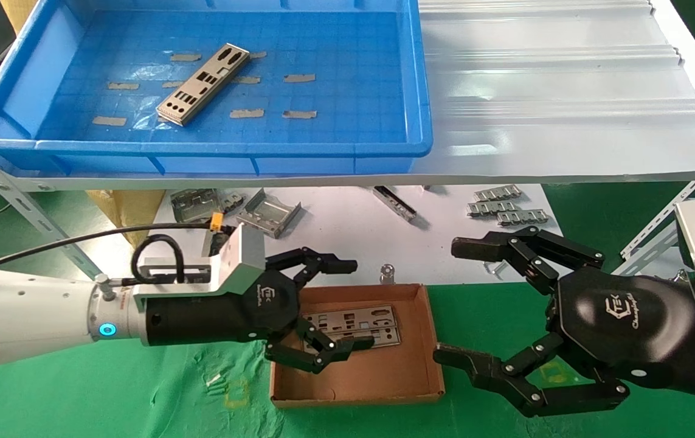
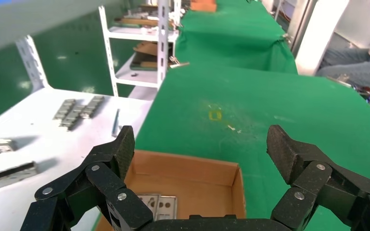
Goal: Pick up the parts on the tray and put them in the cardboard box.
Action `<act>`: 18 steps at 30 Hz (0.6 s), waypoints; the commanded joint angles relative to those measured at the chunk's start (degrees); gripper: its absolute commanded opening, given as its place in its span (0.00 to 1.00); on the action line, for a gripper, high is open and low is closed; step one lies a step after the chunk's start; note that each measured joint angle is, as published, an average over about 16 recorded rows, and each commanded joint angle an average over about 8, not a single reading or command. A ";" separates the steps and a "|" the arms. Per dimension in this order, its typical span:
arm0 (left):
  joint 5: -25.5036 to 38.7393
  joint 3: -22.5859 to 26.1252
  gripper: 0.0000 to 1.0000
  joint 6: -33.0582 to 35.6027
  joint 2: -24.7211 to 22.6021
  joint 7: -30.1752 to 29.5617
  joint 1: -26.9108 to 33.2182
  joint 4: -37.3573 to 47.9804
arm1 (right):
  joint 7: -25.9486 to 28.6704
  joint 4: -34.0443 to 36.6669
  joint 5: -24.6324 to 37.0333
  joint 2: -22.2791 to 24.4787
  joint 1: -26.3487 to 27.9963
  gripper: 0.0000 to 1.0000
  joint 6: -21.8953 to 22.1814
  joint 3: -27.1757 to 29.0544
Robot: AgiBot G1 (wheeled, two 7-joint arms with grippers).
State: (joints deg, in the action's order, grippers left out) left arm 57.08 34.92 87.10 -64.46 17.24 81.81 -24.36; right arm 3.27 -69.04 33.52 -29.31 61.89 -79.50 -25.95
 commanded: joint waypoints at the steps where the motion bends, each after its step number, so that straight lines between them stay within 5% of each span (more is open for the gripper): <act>1: -0.69 -0.86 1.00 -0.06 1.34 -1.27 -0.92 -2.24 | 0.00 0.00 0.00 0.00 0.00 1.00 0.00 0.00; 18: -6.56 -8.14 1.00 -0.61 12.68 -12.06 -8.72 -21.21 | 0.00 0.00 0.00 0.00 0.00 1.00 0.00 0.00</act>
State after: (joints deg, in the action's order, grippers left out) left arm 50.52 26.77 86.50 -51.77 5.18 73.09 -45.57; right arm 3.27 -69.04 33.52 -29.31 61.89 -79.50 -25.95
